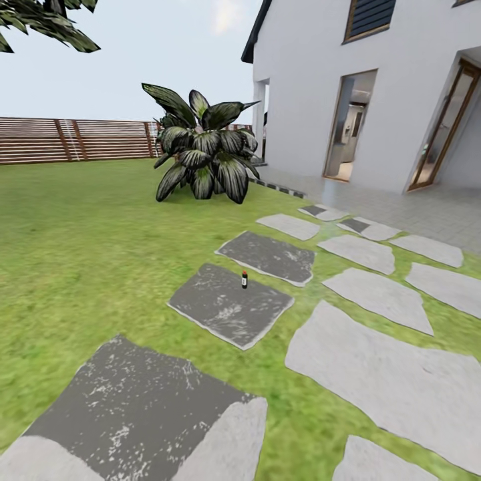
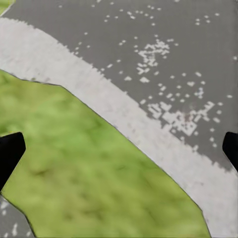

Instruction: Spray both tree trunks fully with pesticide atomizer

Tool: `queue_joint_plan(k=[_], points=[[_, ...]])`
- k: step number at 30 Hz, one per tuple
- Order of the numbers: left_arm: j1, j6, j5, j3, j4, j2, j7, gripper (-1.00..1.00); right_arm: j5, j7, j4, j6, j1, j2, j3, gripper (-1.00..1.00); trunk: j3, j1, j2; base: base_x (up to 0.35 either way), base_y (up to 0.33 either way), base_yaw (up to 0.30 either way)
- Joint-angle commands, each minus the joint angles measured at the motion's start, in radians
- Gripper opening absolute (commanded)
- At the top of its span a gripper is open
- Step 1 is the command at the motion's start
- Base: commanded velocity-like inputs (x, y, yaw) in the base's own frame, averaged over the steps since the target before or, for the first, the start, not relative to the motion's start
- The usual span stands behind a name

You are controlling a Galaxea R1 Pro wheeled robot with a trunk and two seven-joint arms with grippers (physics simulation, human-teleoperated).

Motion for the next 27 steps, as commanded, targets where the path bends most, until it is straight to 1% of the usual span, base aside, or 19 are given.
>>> queue_joint_plan(k=[1, 27], points=[[-0.001, -0.003, 0.01, -0.005, 0.001, 0.0, -0.001, 1.0, 0.001, 0.0, 0.001, -0.003, 0.0, 0.0, 0.001, 1.0, -0.001, 0.0, 0.0, 0.338, 0.091, 0.0], [-0.001, -0.003, 0.01, -0.005, 0.001, 0.0, -0.001, 1.0, 0.0, 0.0, 0.001, -0.003, 0.0, 0.0, 0.001, 1.0, -0.001, 0.0, 0.0, 0.338, 0.105, 0.0]])
